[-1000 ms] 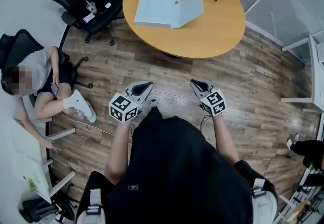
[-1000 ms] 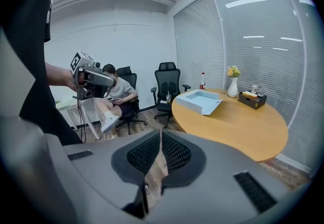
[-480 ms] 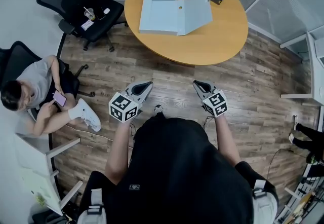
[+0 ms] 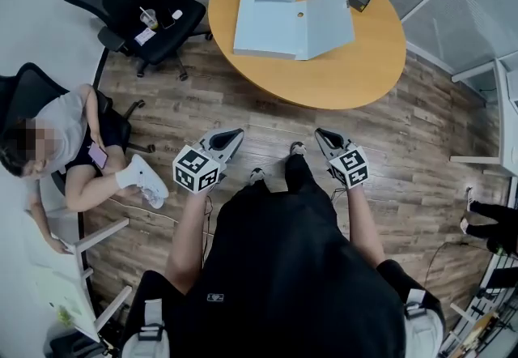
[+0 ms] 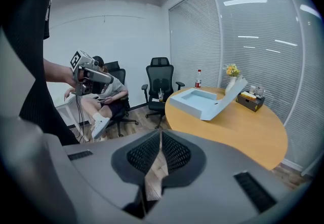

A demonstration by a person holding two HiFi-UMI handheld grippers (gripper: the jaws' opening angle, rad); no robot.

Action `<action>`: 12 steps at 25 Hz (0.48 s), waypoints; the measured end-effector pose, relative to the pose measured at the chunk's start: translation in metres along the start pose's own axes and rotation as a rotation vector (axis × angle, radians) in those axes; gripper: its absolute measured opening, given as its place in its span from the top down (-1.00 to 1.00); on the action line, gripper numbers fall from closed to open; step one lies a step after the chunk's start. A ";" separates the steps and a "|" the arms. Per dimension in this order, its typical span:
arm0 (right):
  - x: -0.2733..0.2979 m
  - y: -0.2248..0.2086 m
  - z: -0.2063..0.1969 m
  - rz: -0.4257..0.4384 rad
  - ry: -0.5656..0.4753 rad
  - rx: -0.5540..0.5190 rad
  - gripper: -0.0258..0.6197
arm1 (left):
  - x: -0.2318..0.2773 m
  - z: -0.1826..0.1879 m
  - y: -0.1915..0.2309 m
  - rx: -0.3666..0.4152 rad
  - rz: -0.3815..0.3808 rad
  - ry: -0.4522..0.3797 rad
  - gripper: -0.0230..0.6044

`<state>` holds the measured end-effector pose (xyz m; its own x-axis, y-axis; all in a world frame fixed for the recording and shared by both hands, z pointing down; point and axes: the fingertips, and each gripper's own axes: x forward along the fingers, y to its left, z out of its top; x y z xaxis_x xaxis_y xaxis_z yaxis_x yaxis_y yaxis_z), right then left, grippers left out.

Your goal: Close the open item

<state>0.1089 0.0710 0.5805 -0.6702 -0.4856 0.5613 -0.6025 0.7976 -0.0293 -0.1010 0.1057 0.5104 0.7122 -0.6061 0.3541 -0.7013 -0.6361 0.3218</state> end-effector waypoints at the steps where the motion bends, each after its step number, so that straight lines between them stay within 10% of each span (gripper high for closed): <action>1: 0.003 -0.003 0.002 0.004 -0.003 -0.002 0.89 | 0.000 -0.001 0.003 -0.003 0.007 0.003 0.91; 12: 0.047 -0.075 0.031 0.059 -0.030 -0.025 0.89 | 0.024 0.025 0.047 -0.045 0.130 -0.008 0.91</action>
<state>0.1084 -0.0227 0.5835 -0.7171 -0.4481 0.5339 -0.5512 0.8334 -0.0407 -0.1163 0.0494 0.5120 0.6152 -0.6860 0.3885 -0.7883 -0.5299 0.3127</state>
